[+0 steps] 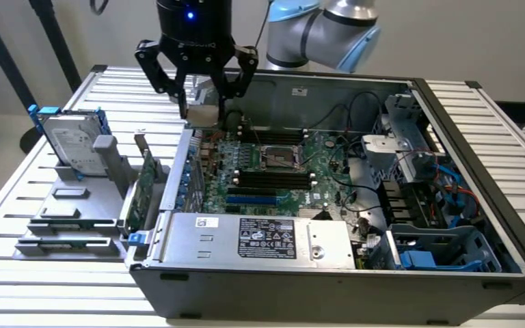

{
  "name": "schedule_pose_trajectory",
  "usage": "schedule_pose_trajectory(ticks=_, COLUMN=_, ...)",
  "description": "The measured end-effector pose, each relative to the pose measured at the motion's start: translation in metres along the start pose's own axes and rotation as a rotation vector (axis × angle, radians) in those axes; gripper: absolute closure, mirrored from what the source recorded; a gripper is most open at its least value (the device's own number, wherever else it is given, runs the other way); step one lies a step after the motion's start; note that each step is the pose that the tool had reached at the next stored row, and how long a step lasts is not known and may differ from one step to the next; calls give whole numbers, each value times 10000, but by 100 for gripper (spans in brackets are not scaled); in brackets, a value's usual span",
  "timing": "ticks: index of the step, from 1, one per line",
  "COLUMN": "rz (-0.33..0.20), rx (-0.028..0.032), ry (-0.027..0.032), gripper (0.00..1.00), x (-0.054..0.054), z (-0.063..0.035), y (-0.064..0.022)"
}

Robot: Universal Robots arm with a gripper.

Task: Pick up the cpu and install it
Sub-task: 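Pick up the cpu and move it towards the insertion slot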

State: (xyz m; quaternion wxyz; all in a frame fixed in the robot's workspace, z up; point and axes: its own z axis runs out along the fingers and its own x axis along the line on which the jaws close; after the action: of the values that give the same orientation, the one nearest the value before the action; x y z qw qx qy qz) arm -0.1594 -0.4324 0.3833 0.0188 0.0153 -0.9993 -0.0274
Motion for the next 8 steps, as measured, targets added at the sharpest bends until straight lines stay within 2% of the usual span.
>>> schedule_pose_trajectory(ticks=8, rz=0, rx=0, ry=1, gripper=45, x=-302, z=82, y=136)
